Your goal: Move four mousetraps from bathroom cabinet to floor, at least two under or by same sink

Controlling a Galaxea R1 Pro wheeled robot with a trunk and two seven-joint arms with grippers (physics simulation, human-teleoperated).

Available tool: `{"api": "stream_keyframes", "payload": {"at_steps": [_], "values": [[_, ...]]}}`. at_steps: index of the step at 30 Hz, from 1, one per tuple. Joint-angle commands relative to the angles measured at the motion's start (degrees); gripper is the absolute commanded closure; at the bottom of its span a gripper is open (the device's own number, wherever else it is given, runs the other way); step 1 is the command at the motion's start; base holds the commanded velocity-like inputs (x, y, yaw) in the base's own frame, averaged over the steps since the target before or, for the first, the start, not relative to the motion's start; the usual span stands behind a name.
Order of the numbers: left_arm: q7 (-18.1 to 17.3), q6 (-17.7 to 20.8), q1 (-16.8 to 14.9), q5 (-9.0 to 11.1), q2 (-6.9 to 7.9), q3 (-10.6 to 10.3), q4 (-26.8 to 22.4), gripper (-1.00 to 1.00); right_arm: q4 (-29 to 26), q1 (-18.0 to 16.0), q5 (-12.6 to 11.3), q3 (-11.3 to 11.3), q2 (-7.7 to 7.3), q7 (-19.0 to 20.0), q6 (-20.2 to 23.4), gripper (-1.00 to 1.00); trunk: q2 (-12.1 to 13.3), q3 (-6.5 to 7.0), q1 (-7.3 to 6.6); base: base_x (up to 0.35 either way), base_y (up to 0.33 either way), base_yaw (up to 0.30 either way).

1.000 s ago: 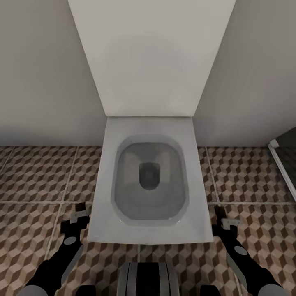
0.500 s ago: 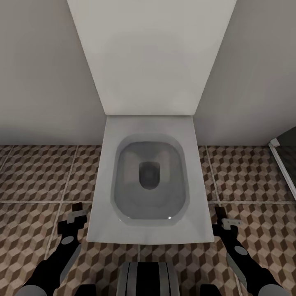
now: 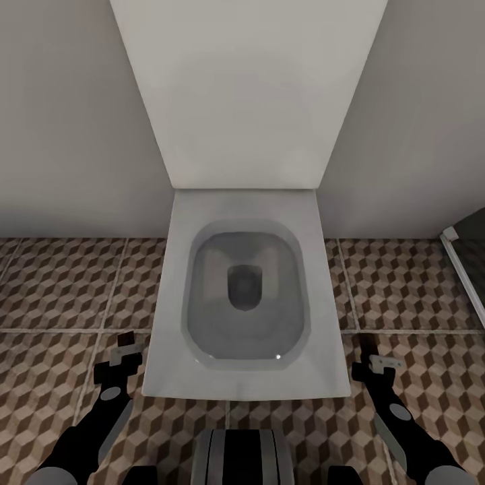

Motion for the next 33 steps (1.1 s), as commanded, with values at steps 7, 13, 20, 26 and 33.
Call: {"api": "stream_keyframes", "payload": {"at_steps": [7,13,20,26,33], "values": [[0.67,0.14,-0.02,0.48,0.06,-0.39,-0.08,1.0,0.16,-0.03,-0.63,0.44,-0.08,-0.21,-0.31,1.0,-0.01,-0.03,-0.01,0.0,0.0,0.0],[0.72,0.14,-0.02,0.48,0.09,-0.39,-0.07,1.0,0.26,-0.03,-0.65,0.57,-0.08,-0.28,-0.22,1.0,-0.01,-0.03,-0.01,0.0,0.0,0.0],[0.73,0.12,-0.02,0.47,0.1,-0.39,-0.07,1.0,0.28,-0.03,-0.64,0.51,-0.07,-0.61,-0.32,1.0,-0.04,-0.47,0.04,0.0,0.0,0.0],[0.75,0.08,-0.02,0.4,-0.03,-0.39,-0.07,1.0,0.28,-0.03,-0.64,0.5,-0.07,-0.72,-0.37,1.0,-0.08,-1.14,0.12,0.0,0.0,0.0],[0.81,0.06,-0.02,0.39,0.12,-0.39,-0.07,1.0,0.28,-0.03,-0.63,0.5,-0.05,-0.74,-0.38,1.0,-0.08,-1.14,0.12,0.0,0.0,0.0]]}}
